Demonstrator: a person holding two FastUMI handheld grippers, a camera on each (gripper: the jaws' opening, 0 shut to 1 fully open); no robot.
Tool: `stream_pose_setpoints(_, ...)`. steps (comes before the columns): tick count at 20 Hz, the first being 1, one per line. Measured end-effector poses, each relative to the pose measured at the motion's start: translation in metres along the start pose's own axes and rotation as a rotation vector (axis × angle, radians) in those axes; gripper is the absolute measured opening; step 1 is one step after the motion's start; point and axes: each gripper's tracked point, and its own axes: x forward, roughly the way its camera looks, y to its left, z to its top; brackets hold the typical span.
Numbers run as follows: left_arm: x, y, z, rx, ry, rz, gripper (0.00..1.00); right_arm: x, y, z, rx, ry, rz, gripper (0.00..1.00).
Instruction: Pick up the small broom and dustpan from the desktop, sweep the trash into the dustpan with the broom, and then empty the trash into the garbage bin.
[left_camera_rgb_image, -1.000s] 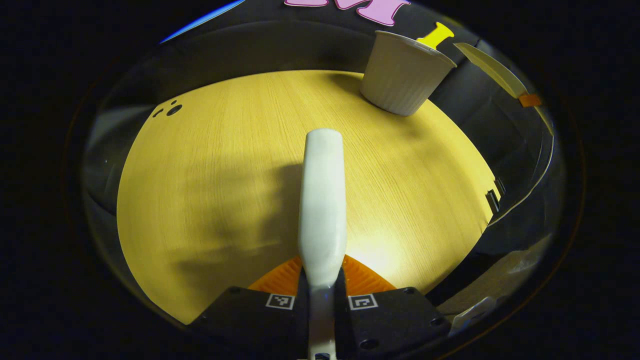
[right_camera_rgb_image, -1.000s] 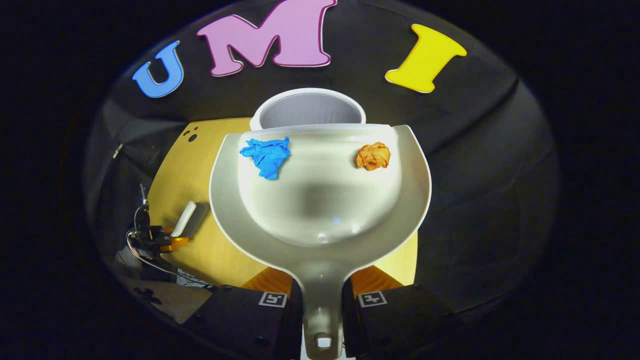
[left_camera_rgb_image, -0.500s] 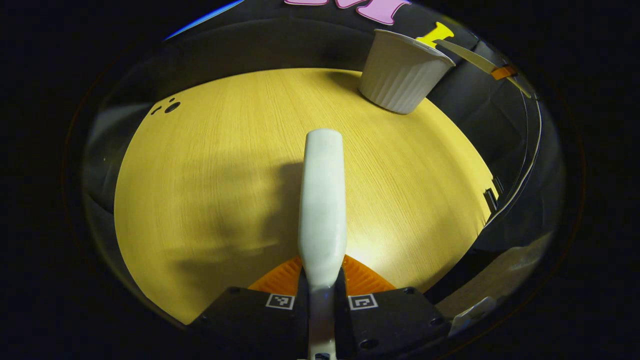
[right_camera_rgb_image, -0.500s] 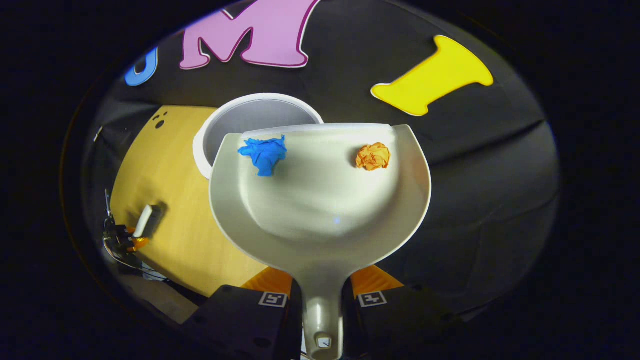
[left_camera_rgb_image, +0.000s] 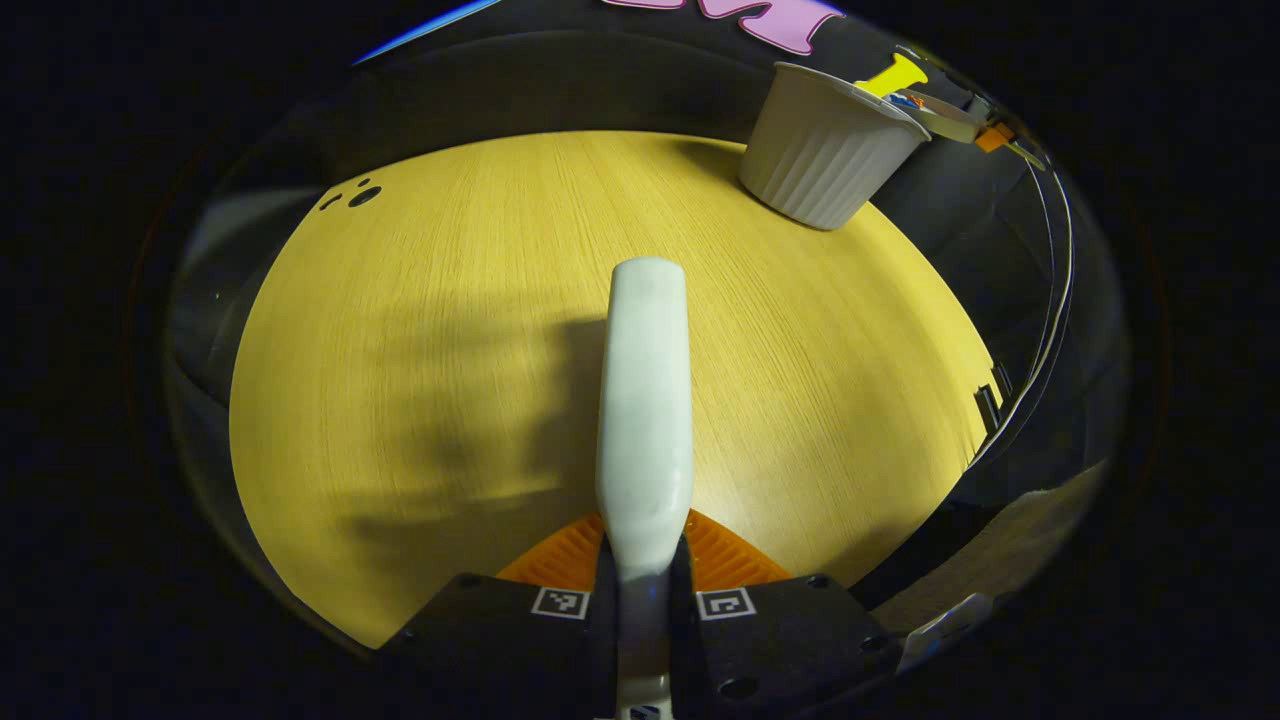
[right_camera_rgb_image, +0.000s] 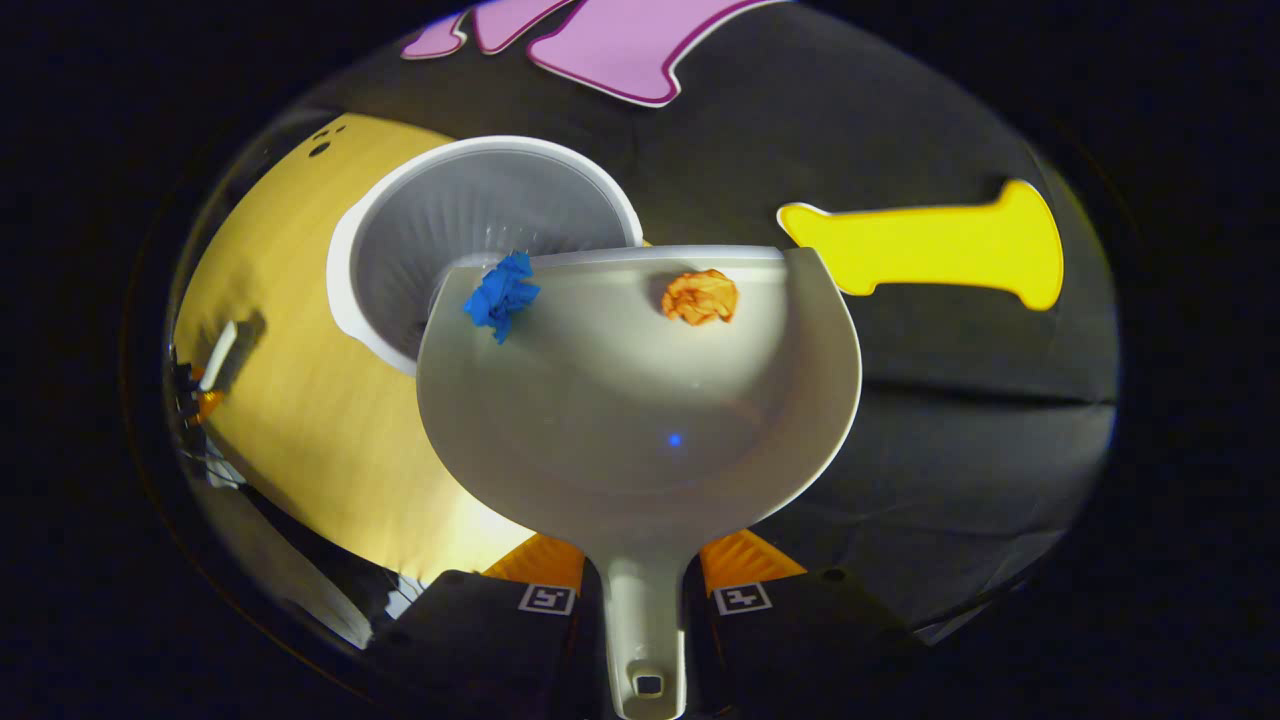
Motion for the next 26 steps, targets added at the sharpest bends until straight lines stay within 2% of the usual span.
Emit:
stream_pose_setpoints(5, 0.0, 0.002, -0.004, -0.02, -0.004, 0.001, 0.25, -0.006, -0.007, 0.015, -0.086, 0.05, -0.011, 0.36)
stream_pose_setpoints(7, 0.0, 0.004, -0.004, -0.025, -0.006, 0.003, 0.25, -0.005, -0.004, 0.02, -0.093, 0.051, -0.002, 0.39)
stream_pose_setpoints(8, 0.0, 0.003, -0.005, -0.026, -0.007, 0.004, 0.25, -0.005, -0.004, 0.021, -0.099, 0.05, -0.004, 0.35)
stream_pose_setpoints(13, -0.002, 0.003, -0.004, -0.025, -0.007, 0.014, 0.25, -0.005, -0.005, 0.02, -0.115, 0.041, -0.013, 0.36)
stream_pose_setpoints(18, -0.002, 0.003, -0.004, -0.021, -0.006, 0.027, 0.25, -0.016, -0.007, 0.021, -0.025, -0.055, 0.023, 0.35)
stream_pose_setpoints(22, -0.004, 0.002, 0.0, -0.021, -0.01, 0.037, 0.24, -0.033, 0.009, 0.014, 0.122, -0.18, 0.126, 0.35)
stream_pose_setpoints(26, -0.007, 0.003, 0.006, -0.023, -0.014, 0.048, 0.25, -0.057, 0.031, -0.005, 0.217, -0.296, 0.19, 0.35)
